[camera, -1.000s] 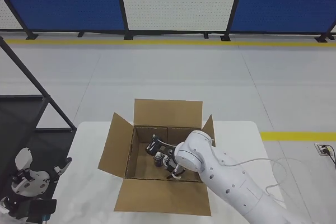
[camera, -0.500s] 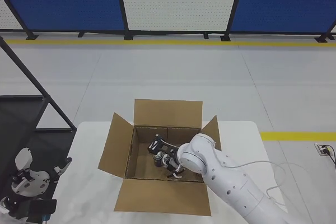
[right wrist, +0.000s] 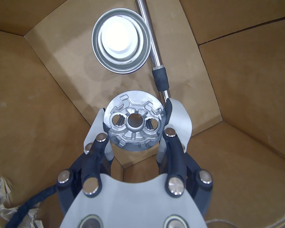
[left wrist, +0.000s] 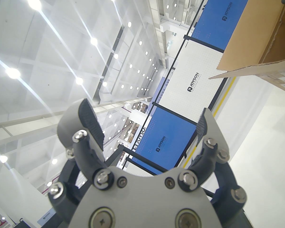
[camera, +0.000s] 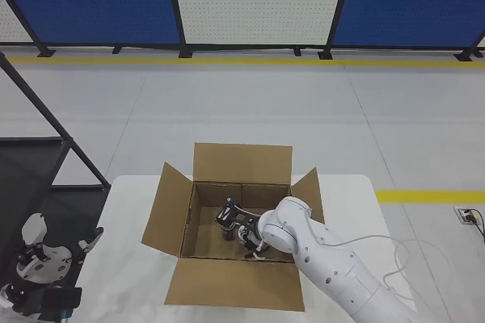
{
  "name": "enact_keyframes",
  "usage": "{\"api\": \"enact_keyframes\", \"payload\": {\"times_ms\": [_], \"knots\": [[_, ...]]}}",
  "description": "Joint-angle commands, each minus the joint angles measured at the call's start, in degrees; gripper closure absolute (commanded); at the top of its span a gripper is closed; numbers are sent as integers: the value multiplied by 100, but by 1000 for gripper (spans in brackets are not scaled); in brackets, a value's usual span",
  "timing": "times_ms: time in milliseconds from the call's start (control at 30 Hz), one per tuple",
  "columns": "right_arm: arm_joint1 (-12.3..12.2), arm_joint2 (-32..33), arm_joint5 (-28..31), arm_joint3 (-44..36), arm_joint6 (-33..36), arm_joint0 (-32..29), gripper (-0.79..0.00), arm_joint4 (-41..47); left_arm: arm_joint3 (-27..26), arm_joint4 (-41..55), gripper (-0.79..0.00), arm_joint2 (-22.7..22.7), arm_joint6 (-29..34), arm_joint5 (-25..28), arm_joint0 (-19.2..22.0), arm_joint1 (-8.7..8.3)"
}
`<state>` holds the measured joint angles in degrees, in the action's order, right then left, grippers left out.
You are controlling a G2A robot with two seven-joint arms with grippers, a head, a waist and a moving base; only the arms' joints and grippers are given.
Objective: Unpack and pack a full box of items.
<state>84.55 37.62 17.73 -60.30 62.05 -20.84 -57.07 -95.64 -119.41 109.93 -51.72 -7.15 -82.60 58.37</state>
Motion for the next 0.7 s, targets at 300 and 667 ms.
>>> {"api": "enact_keyframes", "payload": {"times_ms": [300,667], "knots": [[216,-251,-272,299,129,184,0,-156,0,0,-785,0,0,0,0,0],[489,-440,-400,900,136,418,0,-141,0,0,-785,0,0,0,0,0]]}}
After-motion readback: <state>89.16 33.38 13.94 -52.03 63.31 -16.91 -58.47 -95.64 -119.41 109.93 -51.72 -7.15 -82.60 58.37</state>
